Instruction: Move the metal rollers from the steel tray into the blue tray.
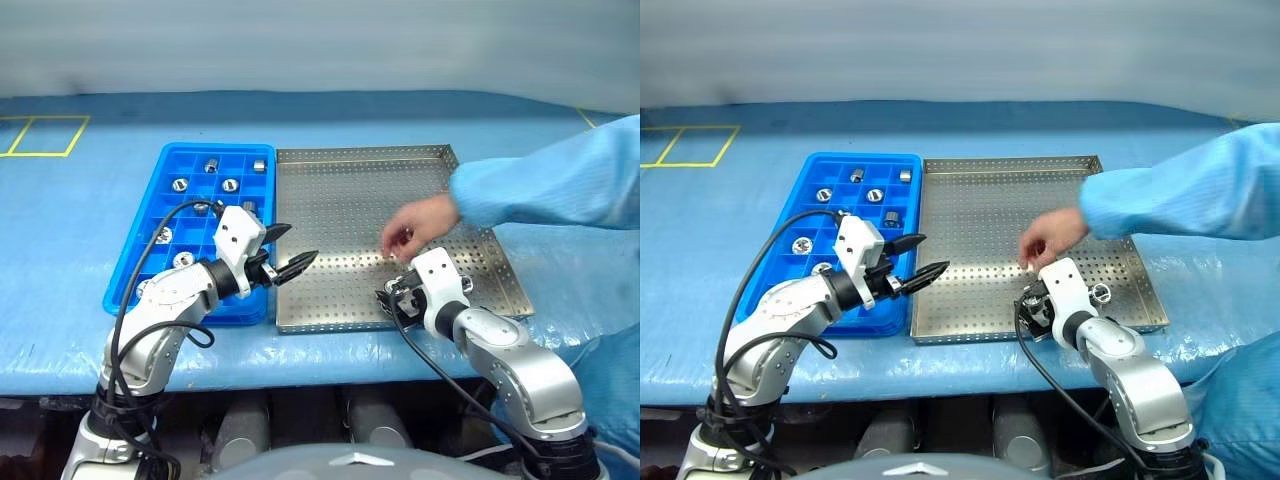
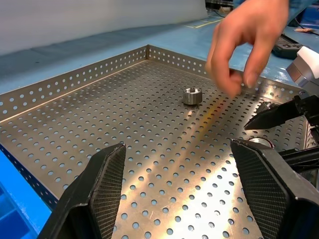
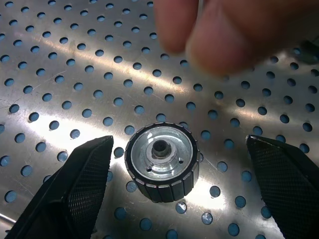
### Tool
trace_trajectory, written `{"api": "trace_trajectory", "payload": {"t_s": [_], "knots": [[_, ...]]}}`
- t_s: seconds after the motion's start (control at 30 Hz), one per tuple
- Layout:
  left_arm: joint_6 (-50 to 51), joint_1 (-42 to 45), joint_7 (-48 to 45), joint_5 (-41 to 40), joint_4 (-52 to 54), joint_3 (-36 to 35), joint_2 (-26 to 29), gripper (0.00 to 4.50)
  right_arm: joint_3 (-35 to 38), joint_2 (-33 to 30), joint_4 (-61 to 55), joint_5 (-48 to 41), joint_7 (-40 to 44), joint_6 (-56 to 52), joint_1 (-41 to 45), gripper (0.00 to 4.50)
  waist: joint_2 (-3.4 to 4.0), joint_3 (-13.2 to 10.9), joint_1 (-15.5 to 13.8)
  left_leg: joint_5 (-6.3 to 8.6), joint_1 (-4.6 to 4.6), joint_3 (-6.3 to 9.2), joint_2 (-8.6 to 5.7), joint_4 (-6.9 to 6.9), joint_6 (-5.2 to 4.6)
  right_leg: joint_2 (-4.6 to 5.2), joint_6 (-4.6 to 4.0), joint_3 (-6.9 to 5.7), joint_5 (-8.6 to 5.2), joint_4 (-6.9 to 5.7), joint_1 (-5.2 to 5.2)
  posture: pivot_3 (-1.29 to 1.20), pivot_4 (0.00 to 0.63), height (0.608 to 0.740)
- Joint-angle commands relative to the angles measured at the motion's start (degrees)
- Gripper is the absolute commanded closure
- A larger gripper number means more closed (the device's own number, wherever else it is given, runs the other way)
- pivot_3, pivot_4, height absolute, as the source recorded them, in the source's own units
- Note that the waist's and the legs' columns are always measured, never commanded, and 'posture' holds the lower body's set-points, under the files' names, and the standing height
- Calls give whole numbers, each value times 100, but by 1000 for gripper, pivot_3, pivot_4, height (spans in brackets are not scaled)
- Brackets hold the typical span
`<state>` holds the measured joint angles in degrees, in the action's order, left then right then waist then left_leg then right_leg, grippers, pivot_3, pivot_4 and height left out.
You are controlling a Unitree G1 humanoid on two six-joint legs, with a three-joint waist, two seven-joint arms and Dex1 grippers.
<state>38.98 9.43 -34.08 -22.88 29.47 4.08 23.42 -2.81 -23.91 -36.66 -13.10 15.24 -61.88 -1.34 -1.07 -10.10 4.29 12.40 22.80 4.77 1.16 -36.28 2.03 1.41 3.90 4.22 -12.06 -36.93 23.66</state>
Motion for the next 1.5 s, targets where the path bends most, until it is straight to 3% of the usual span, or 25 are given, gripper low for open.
{"api": "trace_trajectory", "payload": {"t_s": [0.03,0.7,1.1,1.5], "knots": [[-145,12,39,-1,74,-51,58,851,87,9,-24,-17,-6,35,44,0,0,0,1,0,0,0,0,0,0,0,0,0,0,0,0,-78,150,740],[-234,4,177,55,-42,-210,208,851,-111,55,64,-33,-6,141,217,0,0,0,9,0,0,0,0,0,0,0,0,0,0,0,1,-67,150,740],[-277,9,447,115,-128,-840,557,851,-907,462,-143,-329,276,237,915,0,0,0,-18,0,0,2,1,8,0,-1,0,-2,0,1,4,-32,150,740],[-256,-53,529,117,17,-649,415,851,-1325,971,1747,-112,487,1113,1598,0,0,0,-50,0,2,4,2,14,0,-1,-1,-4,0,2,6,-2,150,740]]}}
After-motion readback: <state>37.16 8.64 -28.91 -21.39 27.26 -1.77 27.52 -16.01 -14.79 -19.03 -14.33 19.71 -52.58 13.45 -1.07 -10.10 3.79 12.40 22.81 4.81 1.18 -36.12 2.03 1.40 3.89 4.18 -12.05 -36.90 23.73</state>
